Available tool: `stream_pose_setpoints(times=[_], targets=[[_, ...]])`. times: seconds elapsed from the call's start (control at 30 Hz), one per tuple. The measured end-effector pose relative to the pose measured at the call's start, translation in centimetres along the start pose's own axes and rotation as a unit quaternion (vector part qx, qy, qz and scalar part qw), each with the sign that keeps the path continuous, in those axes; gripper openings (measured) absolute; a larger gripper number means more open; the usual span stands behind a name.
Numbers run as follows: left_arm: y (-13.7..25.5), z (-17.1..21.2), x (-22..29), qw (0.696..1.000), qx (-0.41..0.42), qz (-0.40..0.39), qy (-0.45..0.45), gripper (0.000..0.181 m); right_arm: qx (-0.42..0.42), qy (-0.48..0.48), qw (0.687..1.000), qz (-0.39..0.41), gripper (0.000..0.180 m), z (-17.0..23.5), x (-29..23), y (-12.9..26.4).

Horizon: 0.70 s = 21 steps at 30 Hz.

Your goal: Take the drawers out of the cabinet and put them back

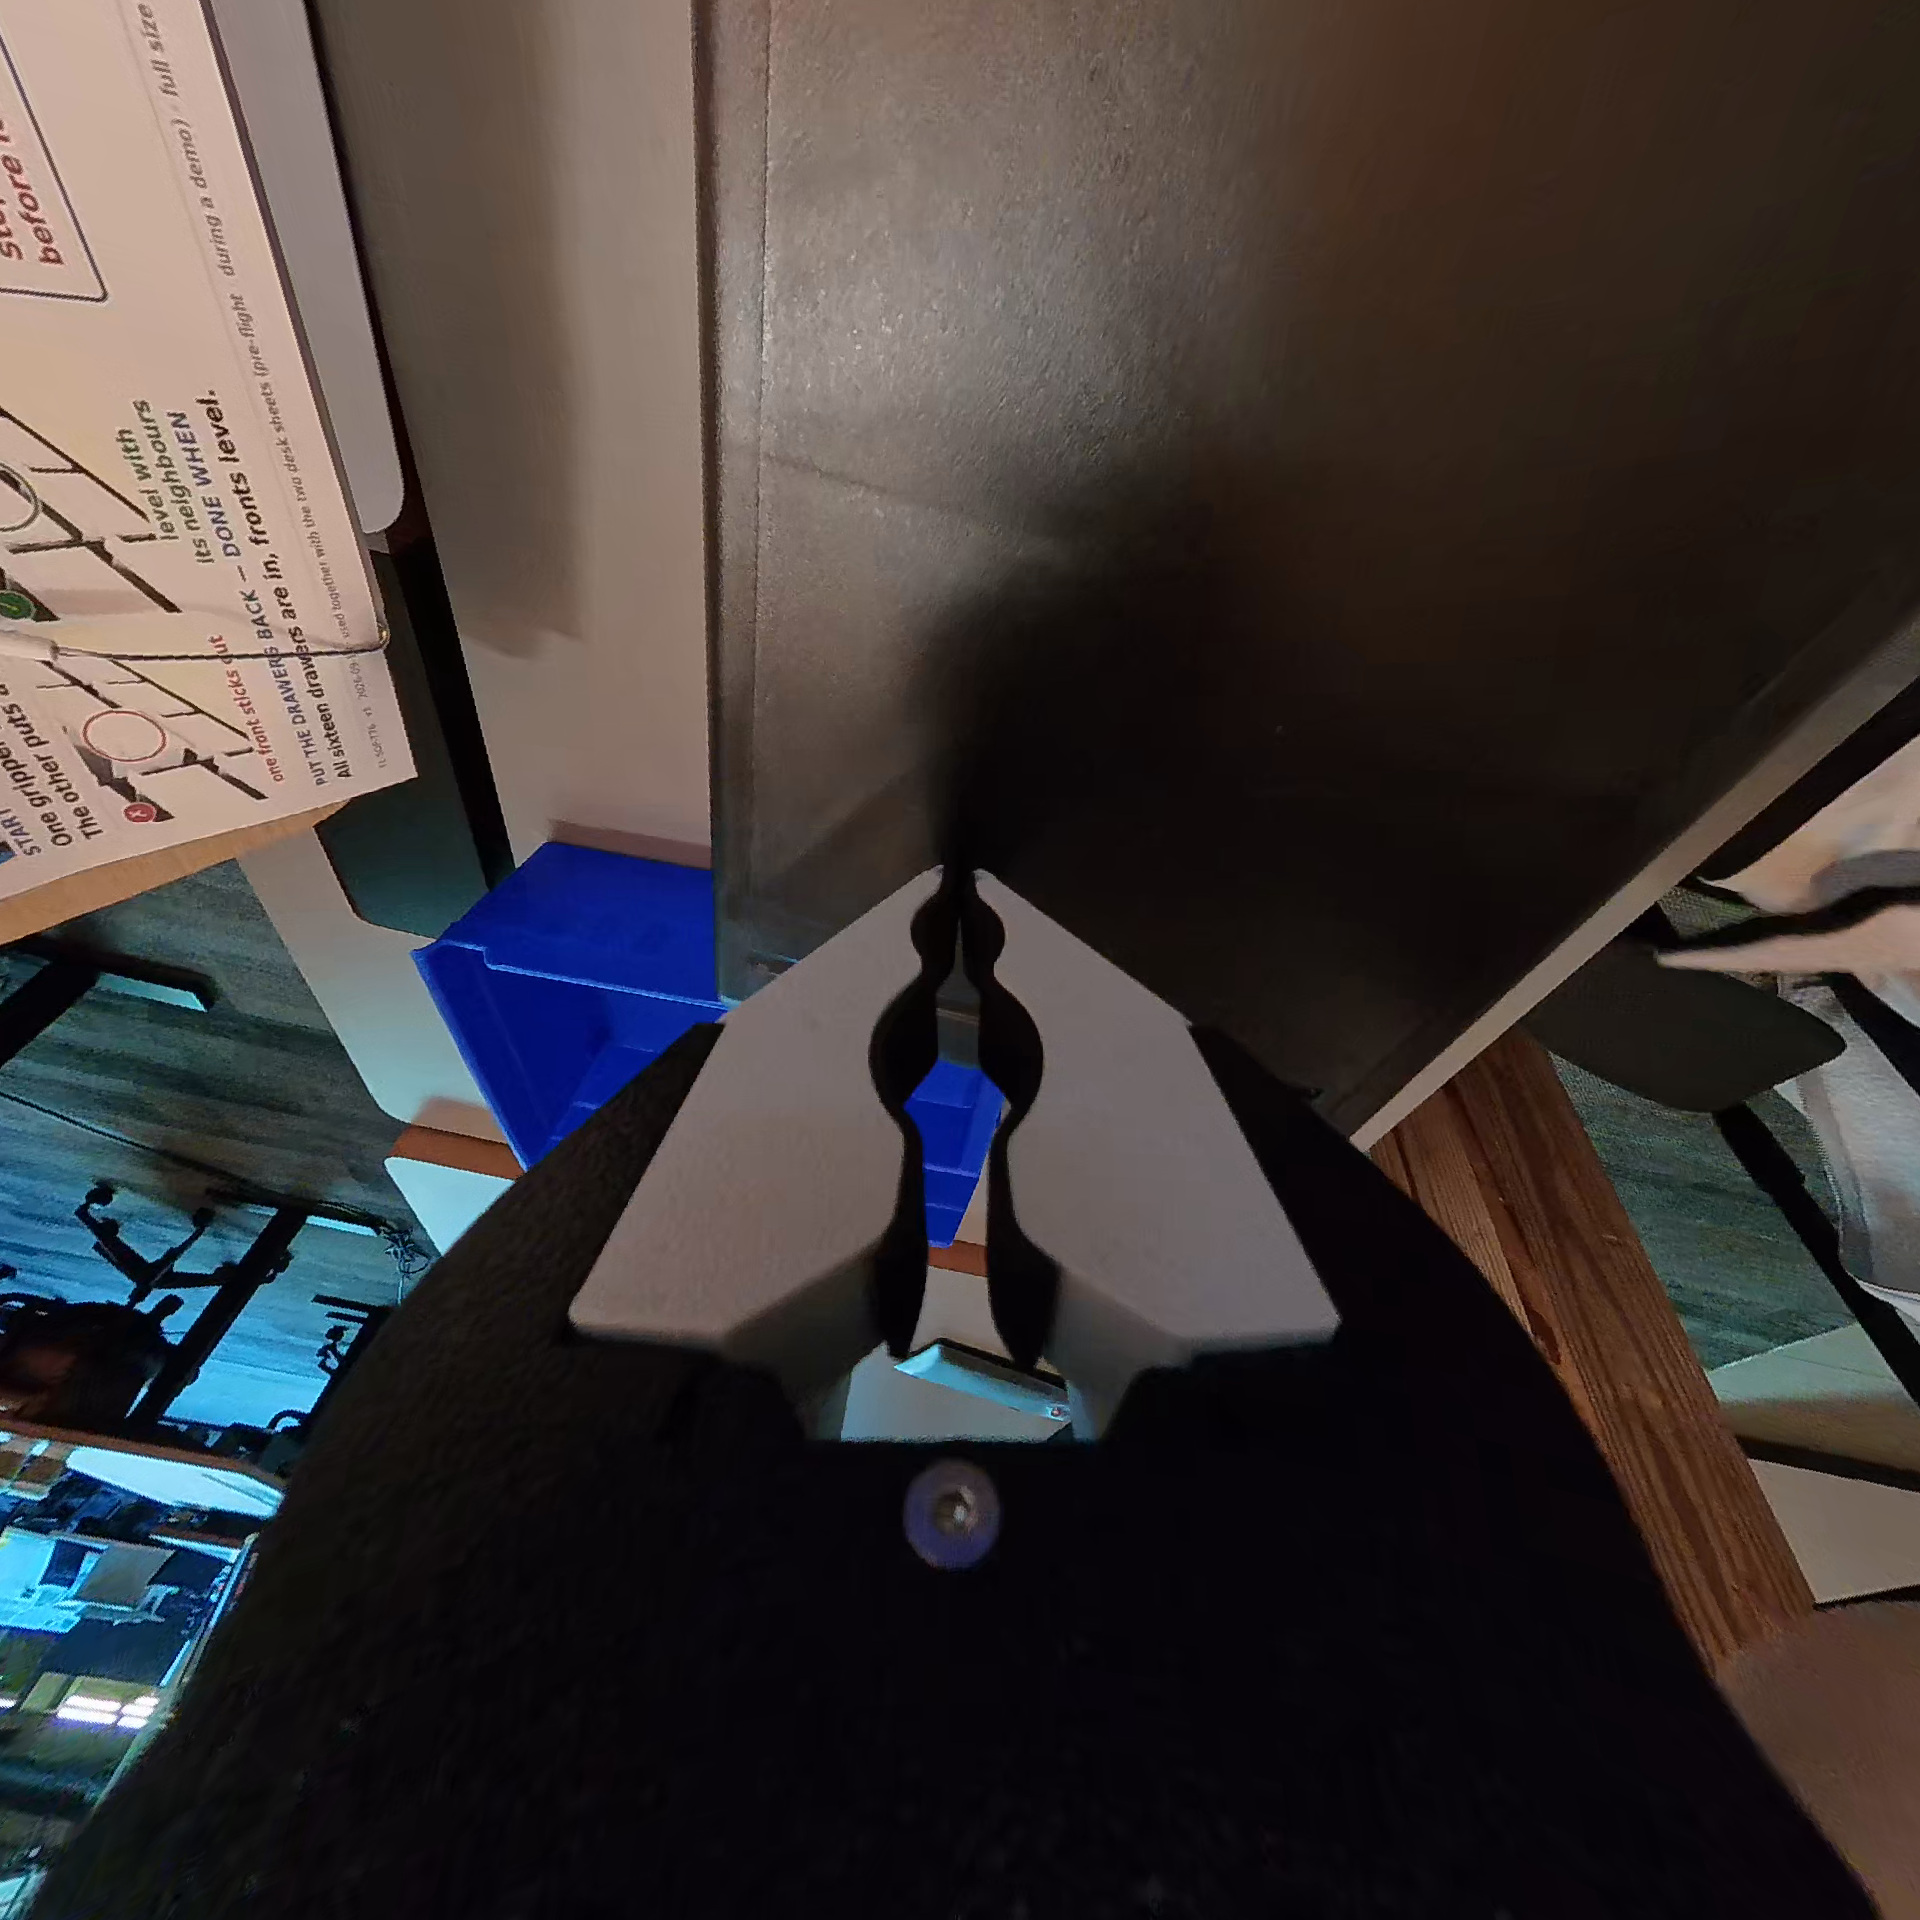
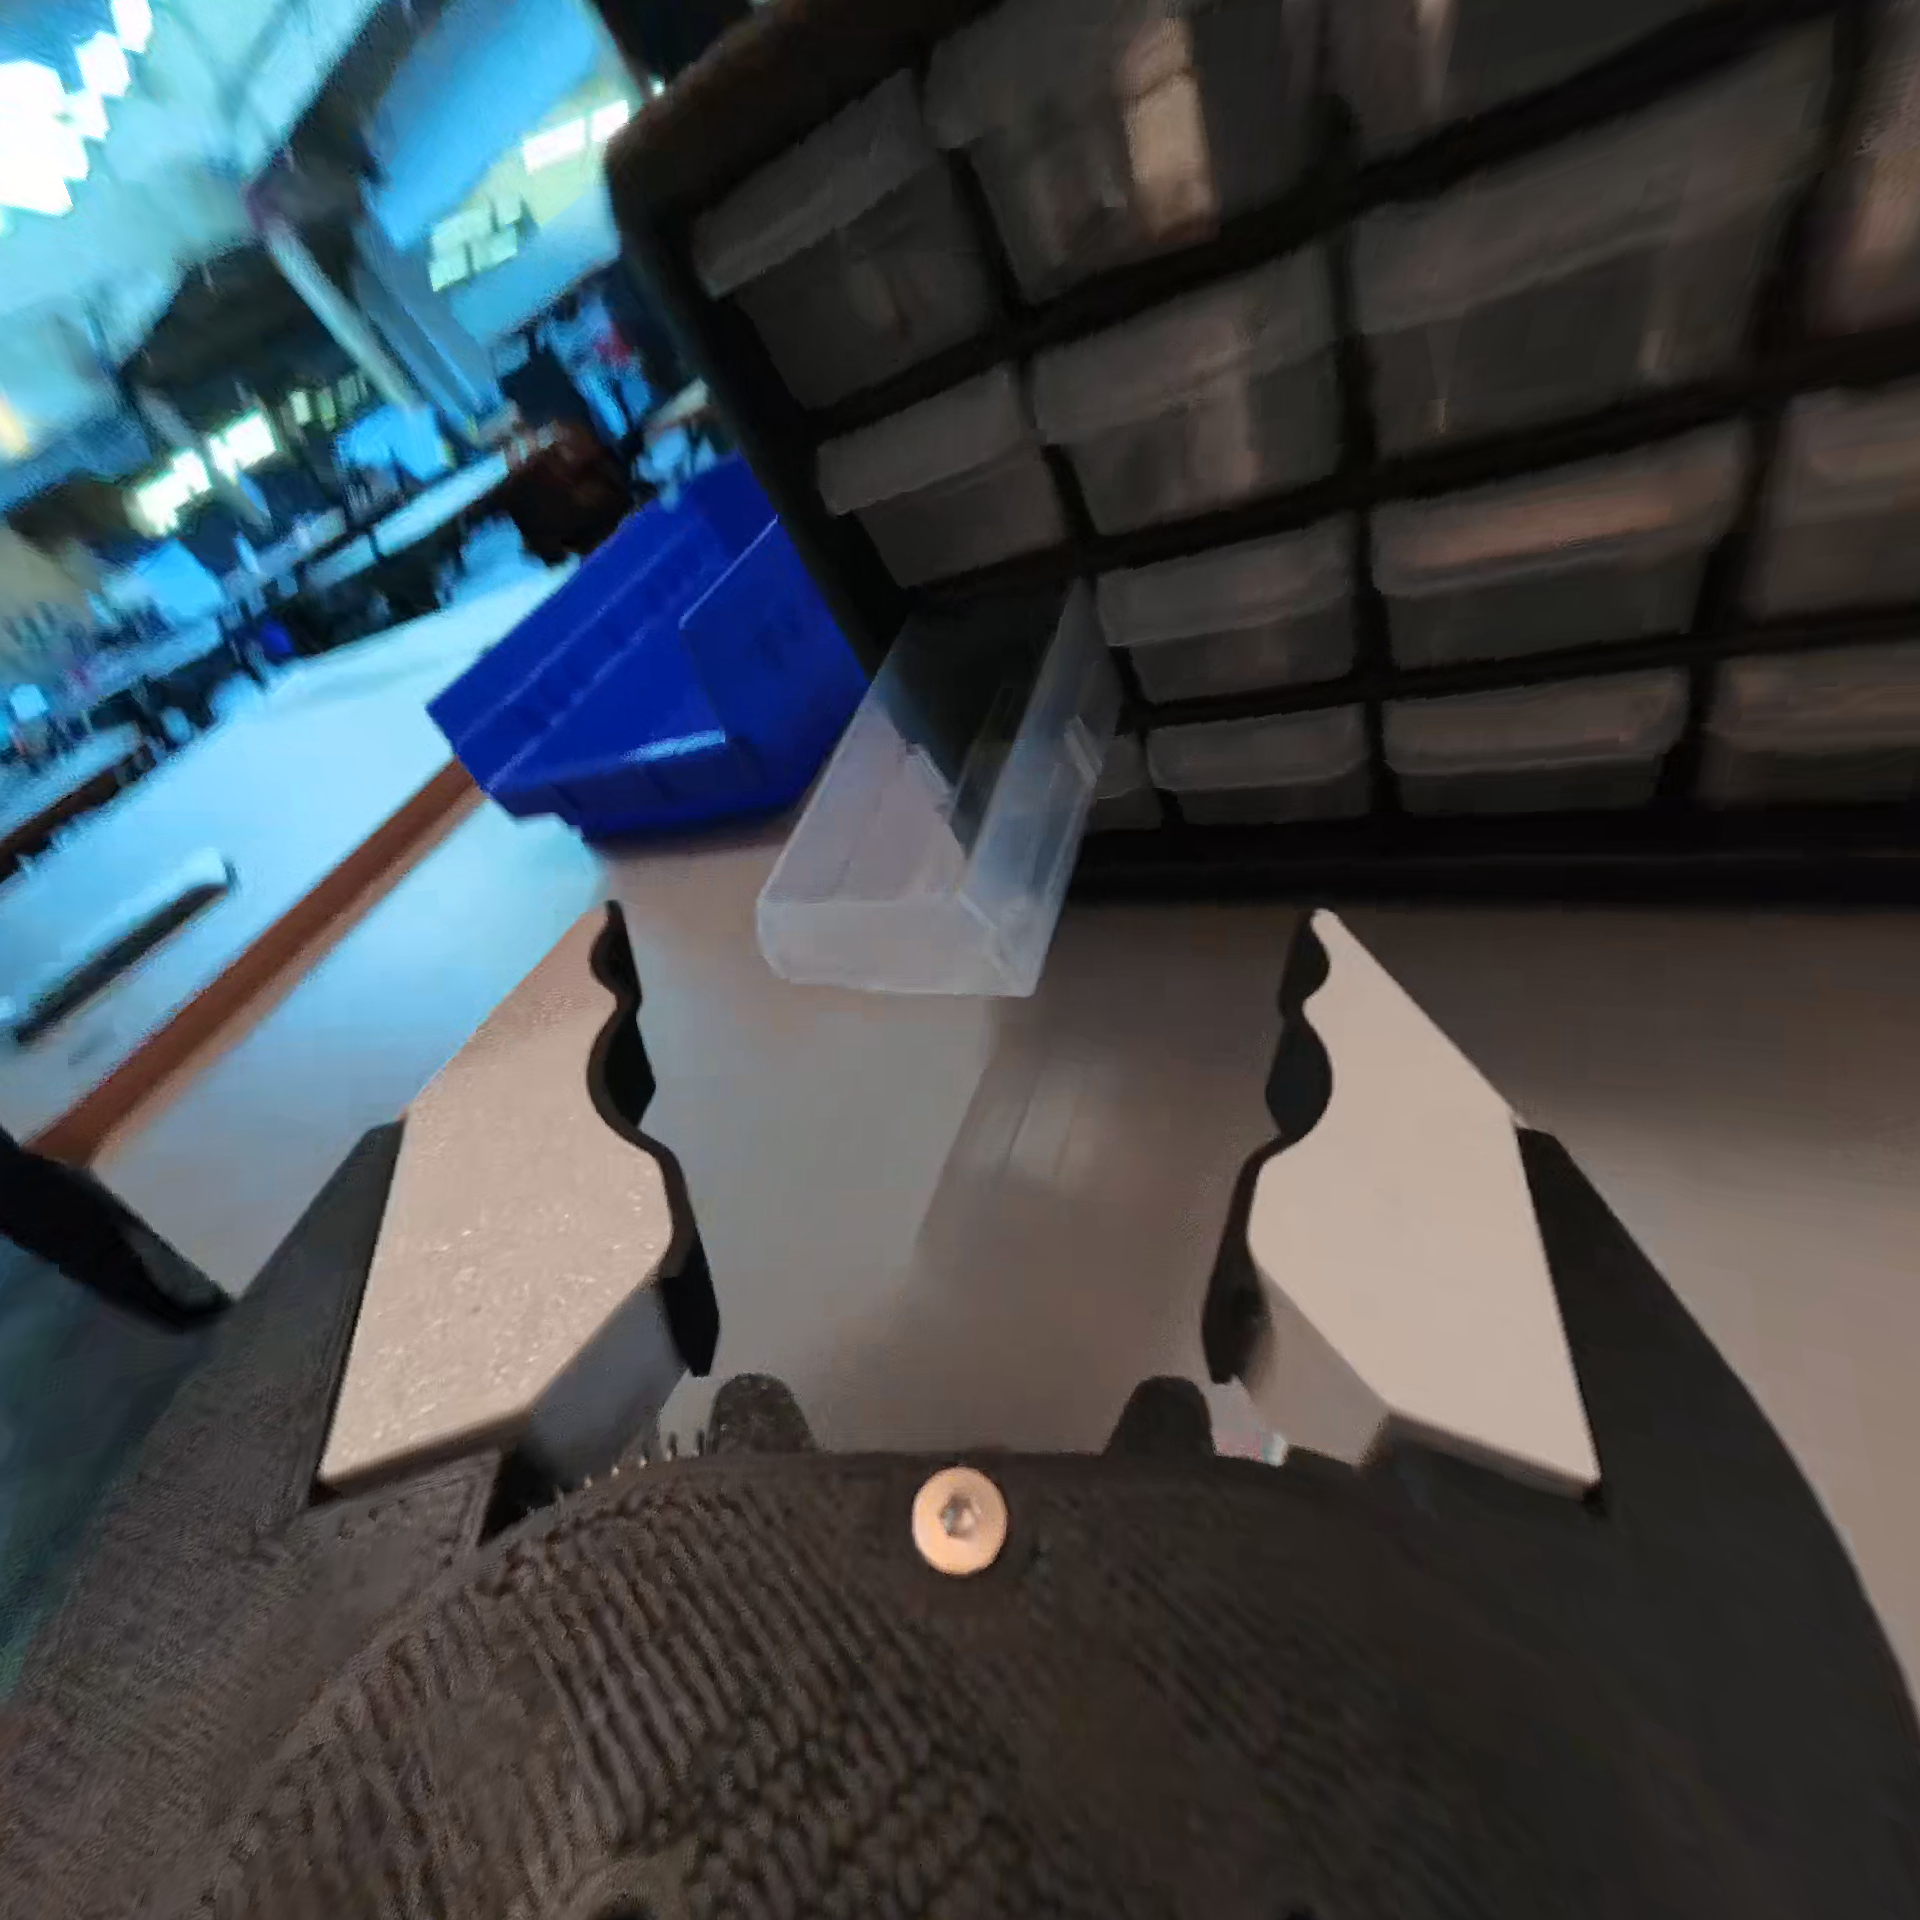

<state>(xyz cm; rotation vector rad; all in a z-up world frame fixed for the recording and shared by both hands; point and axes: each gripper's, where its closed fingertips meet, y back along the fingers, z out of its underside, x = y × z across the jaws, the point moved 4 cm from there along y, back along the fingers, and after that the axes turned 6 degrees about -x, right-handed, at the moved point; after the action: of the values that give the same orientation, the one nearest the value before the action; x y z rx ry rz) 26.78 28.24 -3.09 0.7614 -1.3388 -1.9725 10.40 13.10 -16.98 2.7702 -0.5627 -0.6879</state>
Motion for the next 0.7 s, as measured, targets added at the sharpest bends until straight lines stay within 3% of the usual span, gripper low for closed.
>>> stream_pose_setpoints(times=[0.03, 0.17, 0.33, 0.53, 0.7], targets=[[0.0, 0.0, 0.0, 1.000, 0.000, 0.000, 0.000, 0.000, -0.023, 0.029, 0.999, 0.000, 0.122, -0.4, -0.7, -0.3], [0.0, 0.0, 0.1, 1.000, -0.002, -0.007, 0.001, 0.000, -0.109, 0.128, 0.986, 0.023, 0.123, -1.0, -2.5, -2.5], [0.0, 0.0, 0.2, 1.000, -0.010, -0.021, -0.002, 0.000, -0.161, 0.136, 0.977, 0.021, 0.102, -2.3, -2.4, -4.5], [0.0, -0.1, 0.3, 0.999, -0.020, -0.028, -0.006, 0.000, -0.245, 0.098, 0.964, 0.012, 0.097, -1.8, -1.9, -6.4], [0.0, 0.1, 0.1, 1.000, 0.008, -0.012, -0.001, 0.000, -0.308, 0.131, 0.942, 0.011, 0.099, -2.0, -2.7, -6.0]])
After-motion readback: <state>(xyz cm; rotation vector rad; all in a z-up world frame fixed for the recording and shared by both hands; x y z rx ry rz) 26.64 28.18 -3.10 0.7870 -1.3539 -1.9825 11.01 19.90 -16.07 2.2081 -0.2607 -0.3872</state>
